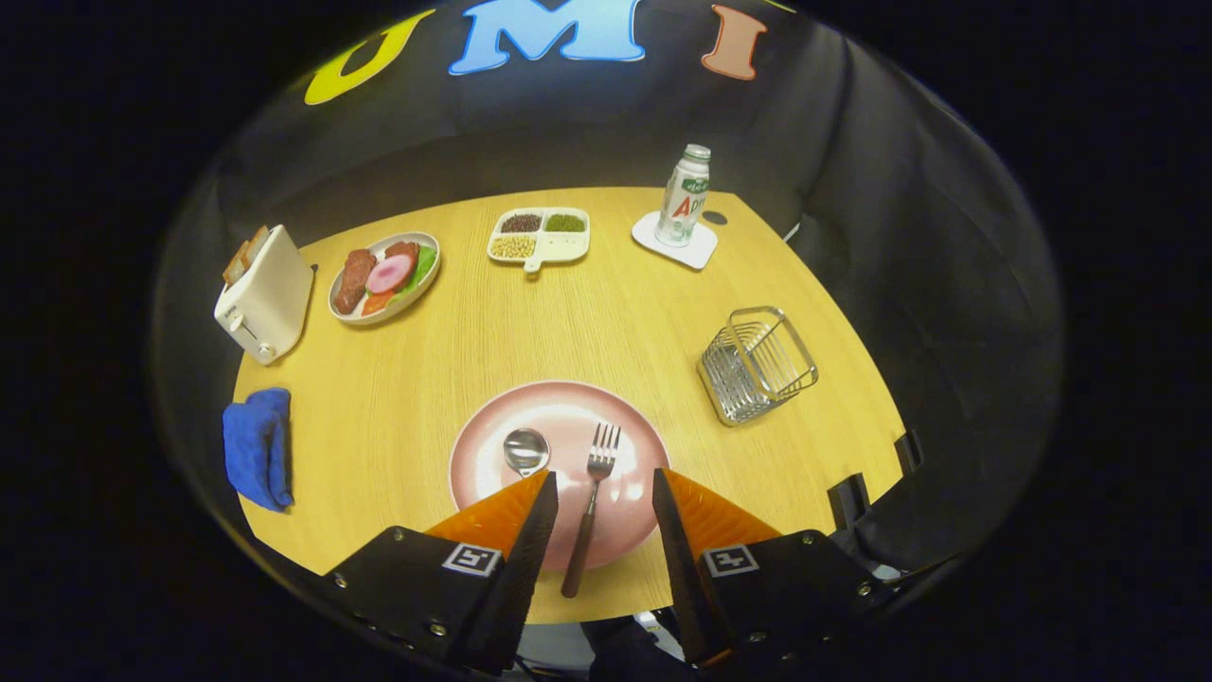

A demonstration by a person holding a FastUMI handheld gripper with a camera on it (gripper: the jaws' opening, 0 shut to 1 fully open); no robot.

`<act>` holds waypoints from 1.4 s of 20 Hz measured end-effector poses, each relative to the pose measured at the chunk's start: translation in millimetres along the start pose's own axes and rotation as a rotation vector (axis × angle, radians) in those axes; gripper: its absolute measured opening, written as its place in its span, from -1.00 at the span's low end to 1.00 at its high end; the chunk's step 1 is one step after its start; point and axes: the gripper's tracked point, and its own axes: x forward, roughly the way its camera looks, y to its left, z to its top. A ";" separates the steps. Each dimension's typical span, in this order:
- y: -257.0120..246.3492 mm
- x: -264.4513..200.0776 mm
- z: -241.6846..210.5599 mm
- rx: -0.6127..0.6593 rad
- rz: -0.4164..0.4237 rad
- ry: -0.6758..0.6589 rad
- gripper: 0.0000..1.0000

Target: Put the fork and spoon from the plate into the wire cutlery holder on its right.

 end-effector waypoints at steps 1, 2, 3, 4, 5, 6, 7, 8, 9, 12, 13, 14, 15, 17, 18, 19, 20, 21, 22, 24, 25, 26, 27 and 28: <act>0.5 8.7 -8.1 -0.009 -0.005 0.034 0.26; -0.3 17.1 -15.7 -0.019 -0.009 0.069 0.26; -0.8 26.5 -22.7 -0.027 -0.008 0.094 0.26; 0.2 32.9 -29.5 -0.029 -0.005 0.118 0.26; 3.2 37.2 -37.0 -0.029 -0.002 0.143 0.26; 5.0 41.6 -43.0 -0.026 0.002 0.165 0.26; 8.4 46.6 -49.7 -0.023 0.010 0.185 0.26; 10.2 50.4 -54.7 -0.022 0.015 0.201 0.26; 11.0 54.5 -59.5 -0.025 0.018 0.212 0.26; 13.2 61.3 -71.8 -0.034 0.022 0.248 0.27; 14.3 63.7 -75.5 -0.031 0.024 0.257 0.26; 15.4 65.6 -77.7 -0.026 0.029 0.265 0.26; 17.0 66.8 -81.0 -0.022 0.036 0.275 0.26; 17.7 70.2 -87.3 -0.021 0.039 0.292 0.24; 18.1 70.9 -88.1 -0.020 0.042 0.299 0.07; 18.8 71.6 -88.5 -0.022 0.044 0.307 -0.04; 17.0 73.2 -89.5 -0.029 0.040 0.315 -0.08; 16.7 72.9 -93.5 -0.032 0.039 0.320 -0.12; 17.1 73.5 -90.9 -0.034 0.043 0.316 -0.13; 14.8 73.5 -90.7 -0.041 0.039 0.322 -0.62; 17.1 72.5 -89.8 -0.044 0.050 0.319 -0.78; 13.5 71.8 -88.0 -0.062 0.040 0.327 -0.78; 11.2 70.6 -90.6 -0.071 0.026 0.338 -0.89; 10.4 69.3 -88.9 -0.069 0.021 0.338 -0.90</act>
